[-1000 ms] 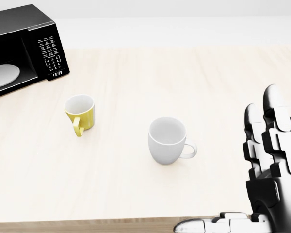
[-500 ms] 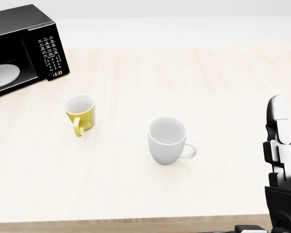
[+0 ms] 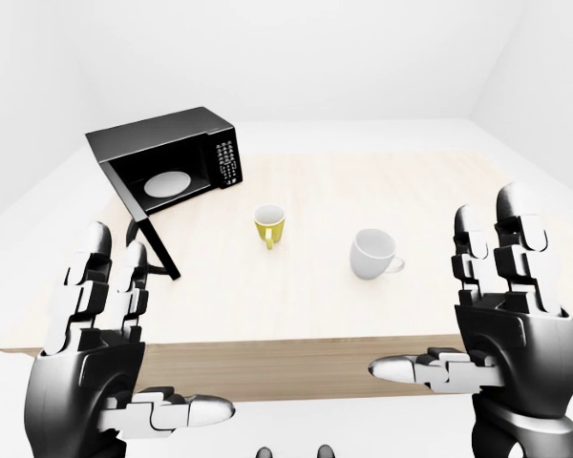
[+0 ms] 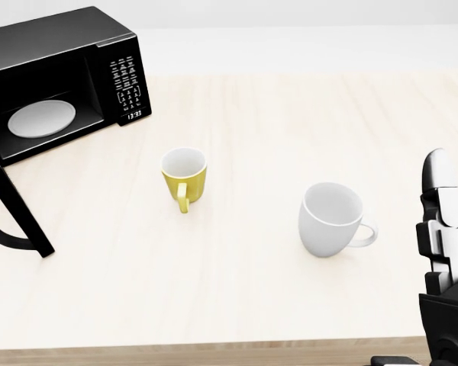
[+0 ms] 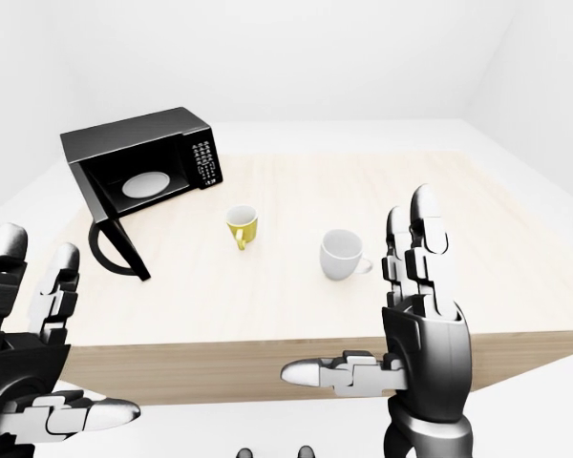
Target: Close the microwave.
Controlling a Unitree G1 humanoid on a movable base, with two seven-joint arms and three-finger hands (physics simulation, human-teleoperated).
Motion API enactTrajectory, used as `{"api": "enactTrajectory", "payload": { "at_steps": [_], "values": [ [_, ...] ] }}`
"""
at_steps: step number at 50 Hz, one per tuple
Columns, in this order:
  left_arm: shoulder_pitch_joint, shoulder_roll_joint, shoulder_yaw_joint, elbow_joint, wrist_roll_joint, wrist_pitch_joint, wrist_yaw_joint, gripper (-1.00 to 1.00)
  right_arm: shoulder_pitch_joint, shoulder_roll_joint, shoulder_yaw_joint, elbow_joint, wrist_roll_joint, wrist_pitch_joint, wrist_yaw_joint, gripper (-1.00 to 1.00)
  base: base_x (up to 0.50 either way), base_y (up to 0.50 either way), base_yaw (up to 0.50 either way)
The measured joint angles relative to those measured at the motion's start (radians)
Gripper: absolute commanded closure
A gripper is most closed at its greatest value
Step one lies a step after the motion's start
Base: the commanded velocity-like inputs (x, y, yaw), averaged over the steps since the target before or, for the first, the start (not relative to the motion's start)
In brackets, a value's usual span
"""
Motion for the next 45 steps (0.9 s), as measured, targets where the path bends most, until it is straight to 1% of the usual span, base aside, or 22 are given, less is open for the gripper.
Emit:
{"api": "enactTrajectory", "payload": {
  "at_steps": [16, 45],
  "values": [
    [0.002, 0.013, 0.003, 0.000, -0.008, -0.002, 0.009, -1.00, 0.001, 0.000, 0.005, 0.003, -0.005, 0.000, 0.000, -1.00, 0.00, 0.50, 0.00],
    [-0.012, 0.004, 0.011, 0.000, -0.005, 0.021, 0.002, -1.00, 0.005, -0.009, 0.022, 0.016, -0.013, 0.000, -0.007, -1.00, 0.00, 0.50, 0.00]
  ]
}}
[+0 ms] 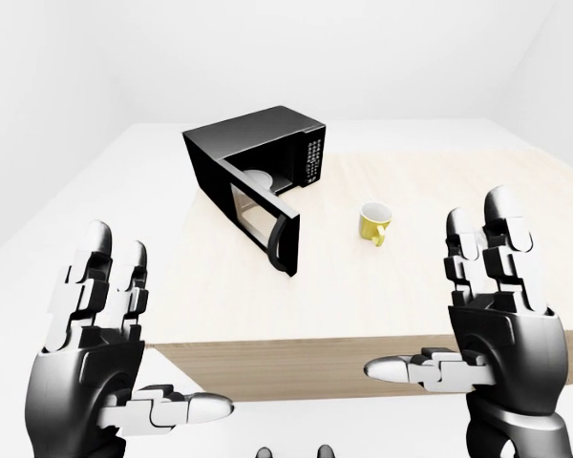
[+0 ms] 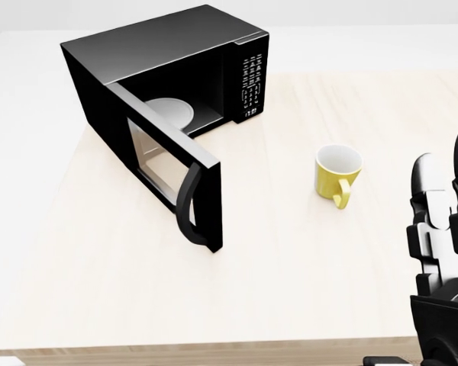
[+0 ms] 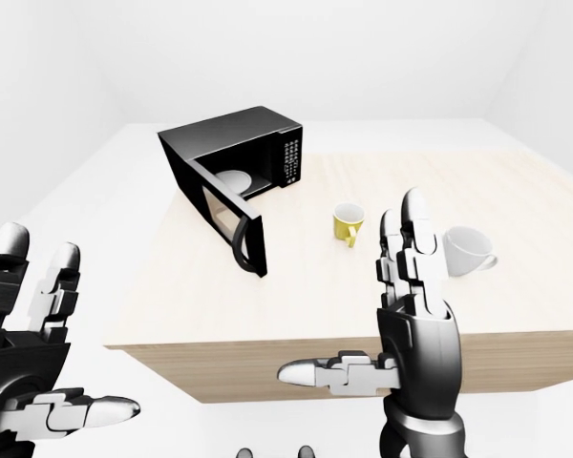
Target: Close the microwave.
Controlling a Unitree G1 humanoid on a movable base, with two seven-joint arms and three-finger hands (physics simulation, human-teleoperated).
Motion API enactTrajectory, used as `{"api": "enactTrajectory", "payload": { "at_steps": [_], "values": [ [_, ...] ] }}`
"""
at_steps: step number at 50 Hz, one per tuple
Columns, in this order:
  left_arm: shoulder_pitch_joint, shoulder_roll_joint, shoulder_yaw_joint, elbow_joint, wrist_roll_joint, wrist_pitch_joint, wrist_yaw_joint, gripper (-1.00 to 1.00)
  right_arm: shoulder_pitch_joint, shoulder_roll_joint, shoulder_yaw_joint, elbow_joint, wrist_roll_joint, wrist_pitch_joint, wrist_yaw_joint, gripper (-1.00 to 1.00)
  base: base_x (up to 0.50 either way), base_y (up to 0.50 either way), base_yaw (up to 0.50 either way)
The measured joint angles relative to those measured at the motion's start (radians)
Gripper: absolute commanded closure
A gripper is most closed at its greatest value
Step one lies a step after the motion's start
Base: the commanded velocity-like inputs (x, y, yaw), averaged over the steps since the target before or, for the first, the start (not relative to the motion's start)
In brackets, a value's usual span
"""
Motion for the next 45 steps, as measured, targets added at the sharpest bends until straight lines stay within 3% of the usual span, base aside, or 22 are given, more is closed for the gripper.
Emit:
{"api": "enactTrajectory", "payload": {
  "at_steps": [45],
  "values": [
    [-0.009, -0.017, -0.019, 0.000, 0.026, 0.021, -0.015, -1.00, 0.001, -0.020, 0.039, 0.035, -0.048, 0.000, -0.027, -1.00, 0.00, 0.49, 0.00]
  ]
}}
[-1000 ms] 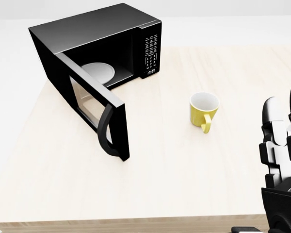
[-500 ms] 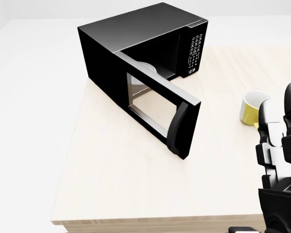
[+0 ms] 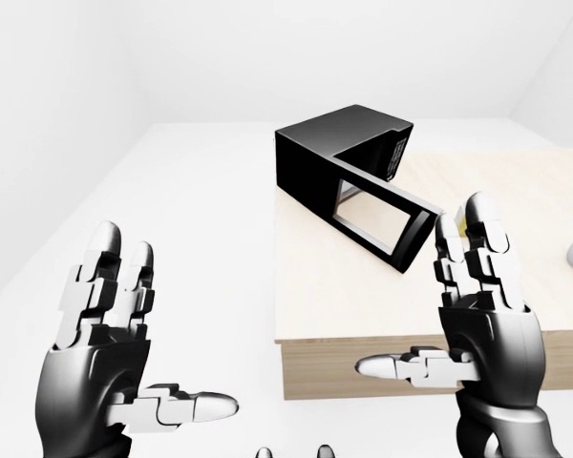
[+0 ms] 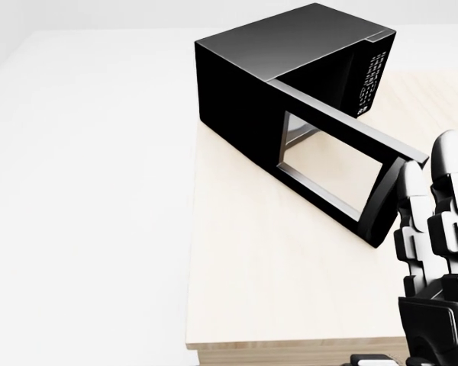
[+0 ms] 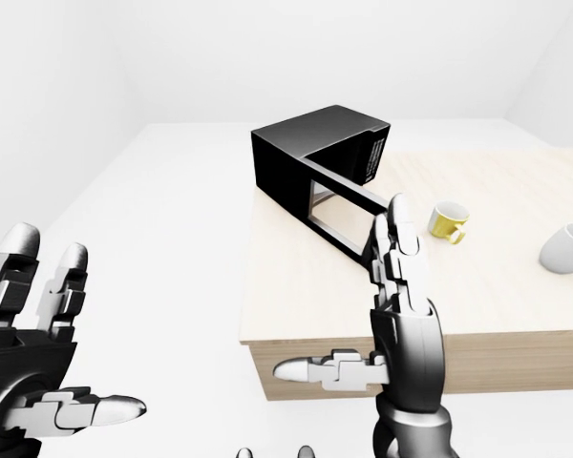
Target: Close the microwave.
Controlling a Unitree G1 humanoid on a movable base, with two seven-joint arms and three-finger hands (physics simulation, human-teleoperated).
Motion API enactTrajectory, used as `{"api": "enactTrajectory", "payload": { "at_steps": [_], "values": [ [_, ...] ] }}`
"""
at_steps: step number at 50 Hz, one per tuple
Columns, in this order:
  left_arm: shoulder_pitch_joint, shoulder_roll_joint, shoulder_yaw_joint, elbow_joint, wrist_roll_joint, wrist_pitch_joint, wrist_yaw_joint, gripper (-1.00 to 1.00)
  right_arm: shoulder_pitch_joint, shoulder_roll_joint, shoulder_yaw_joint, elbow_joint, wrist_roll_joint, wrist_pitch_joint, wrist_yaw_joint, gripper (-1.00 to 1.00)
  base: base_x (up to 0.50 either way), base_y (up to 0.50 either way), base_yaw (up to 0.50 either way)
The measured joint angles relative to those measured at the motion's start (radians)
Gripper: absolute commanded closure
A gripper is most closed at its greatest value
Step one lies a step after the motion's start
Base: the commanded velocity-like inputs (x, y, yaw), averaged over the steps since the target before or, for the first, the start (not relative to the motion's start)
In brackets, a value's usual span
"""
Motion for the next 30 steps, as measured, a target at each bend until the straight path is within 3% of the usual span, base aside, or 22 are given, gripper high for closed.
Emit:
{"api": "enactTrajectory", "payload": {
  "at_steps": [3, 30],
  "values": [
    [-0.002, -0.001, -0.002, 0.000, 0.004, 0.000, 0.001, -1.00, -0.001, -0.001, 0.002, 0.003, -0.004, 0.000, -0.002, -1.00, 0.00, 0.50, 0.00],
    [-0.012, -0.002, -0.024, 0.000, 0.043, 0.000, 0.002, -1.00, -0.009, -0.009, 0.020, 0.011, -0.017, 0.000, -0.021, -1.00, 0.00, 0.00, 0.00]
  ]
}}
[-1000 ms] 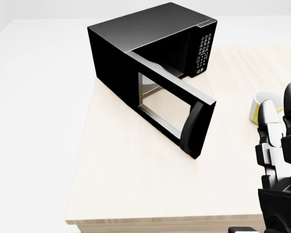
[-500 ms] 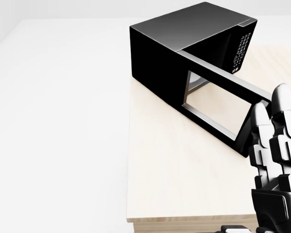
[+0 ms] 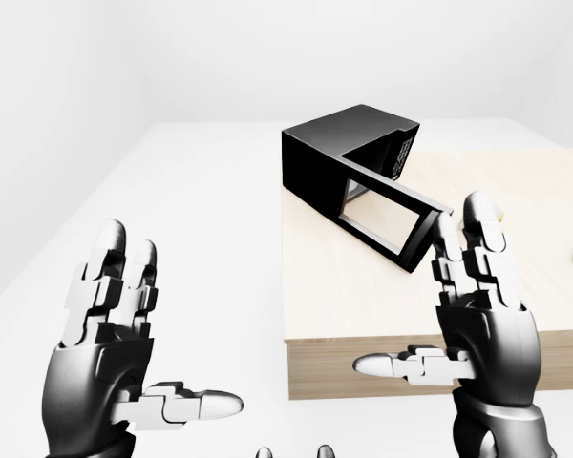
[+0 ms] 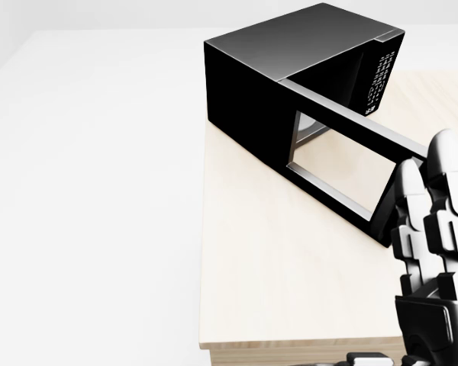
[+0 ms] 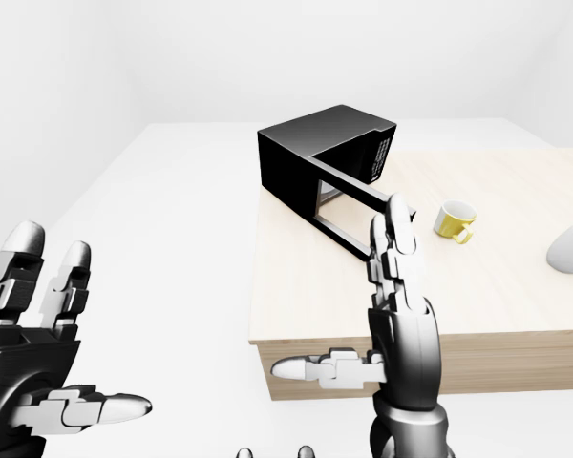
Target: Close the microwave.
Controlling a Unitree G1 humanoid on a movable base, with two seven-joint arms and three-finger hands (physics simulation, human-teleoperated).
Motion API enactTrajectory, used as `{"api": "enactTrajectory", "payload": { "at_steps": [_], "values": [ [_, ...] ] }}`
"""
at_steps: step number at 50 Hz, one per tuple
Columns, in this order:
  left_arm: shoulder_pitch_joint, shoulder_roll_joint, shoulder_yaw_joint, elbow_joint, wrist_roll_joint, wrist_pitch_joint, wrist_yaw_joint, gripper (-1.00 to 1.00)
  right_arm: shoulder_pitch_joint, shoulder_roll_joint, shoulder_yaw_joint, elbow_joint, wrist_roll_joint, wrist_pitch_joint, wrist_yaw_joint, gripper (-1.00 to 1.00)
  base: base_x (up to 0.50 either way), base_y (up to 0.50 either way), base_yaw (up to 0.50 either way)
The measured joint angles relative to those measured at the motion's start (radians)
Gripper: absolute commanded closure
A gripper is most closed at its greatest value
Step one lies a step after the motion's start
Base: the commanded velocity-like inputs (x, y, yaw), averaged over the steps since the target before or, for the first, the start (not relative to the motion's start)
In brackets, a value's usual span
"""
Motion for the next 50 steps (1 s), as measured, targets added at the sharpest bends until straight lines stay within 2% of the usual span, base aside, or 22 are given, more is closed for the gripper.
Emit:
{"api": "enactTrajectory", "payload": {
  "at_steps": [25, 50],
  "values": [
    [0.004, 0.001, -0.007, 0.000, 0.009, 0.000, -0.002, -1.00, -0.002, 0.004, -0.009, -0.023, 0.026, 0.000, 0.005, -1.00, 0.48, 0.02, 0.00],
    [0.009, -0.001, -0.012, 0.000, -0.003, 0.000, -0.004, -1.00, 0.004, -0.001, 0.000, -0.015, 0.023, 0.000, -0.004, -1.00, 0.00, 0.00, 0.00]
  ]
}}
